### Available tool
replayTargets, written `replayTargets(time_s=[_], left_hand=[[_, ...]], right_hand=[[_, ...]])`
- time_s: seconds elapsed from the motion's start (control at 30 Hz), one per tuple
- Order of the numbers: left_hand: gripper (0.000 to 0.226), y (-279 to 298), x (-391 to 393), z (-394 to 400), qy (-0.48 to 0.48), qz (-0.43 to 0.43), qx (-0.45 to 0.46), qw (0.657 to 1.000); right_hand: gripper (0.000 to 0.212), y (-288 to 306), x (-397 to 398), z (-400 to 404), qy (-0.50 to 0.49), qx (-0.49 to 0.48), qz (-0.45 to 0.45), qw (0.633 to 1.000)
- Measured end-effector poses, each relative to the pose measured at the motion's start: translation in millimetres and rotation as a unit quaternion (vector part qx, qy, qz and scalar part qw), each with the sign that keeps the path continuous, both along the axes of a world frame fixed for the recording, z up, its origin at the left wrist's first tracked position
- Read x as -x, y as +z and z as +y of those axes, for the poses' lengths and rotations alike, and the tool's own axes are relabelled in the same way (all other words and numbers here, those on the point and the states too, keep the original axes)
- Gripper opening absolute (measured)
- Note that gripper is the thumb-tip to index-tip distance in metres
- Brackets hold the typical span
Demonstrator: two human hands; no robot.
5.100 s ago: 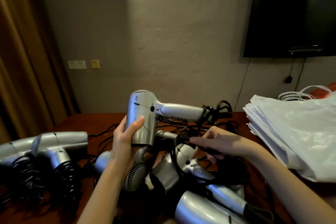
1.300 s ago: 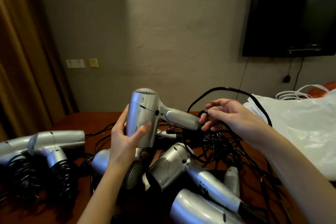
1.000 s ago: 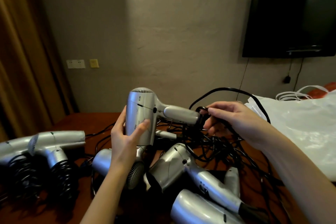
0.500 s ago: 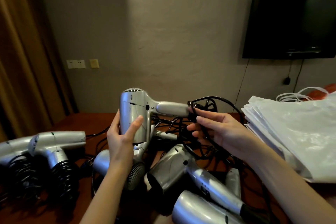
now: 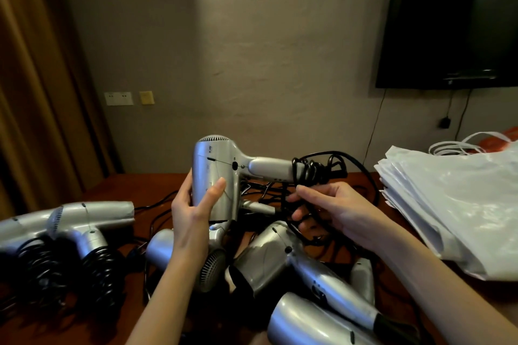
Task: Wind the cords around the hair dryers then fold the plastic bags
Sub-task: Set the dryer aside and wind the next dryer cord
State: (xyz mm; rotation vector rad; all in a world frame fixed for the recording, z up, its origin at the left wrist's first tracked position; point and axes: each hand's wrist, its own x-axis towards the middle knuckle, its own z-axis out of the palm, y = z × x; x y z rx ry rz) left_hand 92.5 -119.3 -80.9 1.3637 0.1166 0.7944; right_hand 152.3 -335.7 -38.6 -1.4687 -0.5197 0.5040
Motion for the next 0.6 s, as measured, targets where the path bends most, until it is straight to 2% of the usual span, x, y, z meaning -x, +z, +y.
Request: replayTargets(time_s=[0.2, 0.27, 0.33, 0.43, 0.53, 0.6], left_hand=[[0.059, 0, -2, 2, -0.036, 0.011, 0.036, 0.999], [0.056, 0, -3, 2, -0.063, 0.011, 0.059, 0.996], [0.06, 2, -4, 0, -0.094, 0.01, 0.086, 0.992], [0.063, 3, -2, -1, -0.126, 0.004, 0.114, 0.986], [0.05, 2, -2, -2, -0.154, 0.003, 0.125, 0.98], [0.04, 1, -3, -4, -0.174, 0.015, 0.124, 0.977]], right_hand=[[0.053, 5, -6, -10, -0.067, 0.183, -0.146, 0.97], [0.049, 6, -7, -11, -0.038, 0.154, -0.141, 0.977], [0.037, 6, -7, -11, 0.027, 0.065, -0.093, 0.993], [0.029, 1, -12, -11, 0.132, -0.029, -0.021, 0.991], [0.034, -5, -17, -14, 0.182, -0.02, -0.032, 0.983], [0.042, -4, -15, -13, 0.142, 0.051, -0.091, 0.984]])
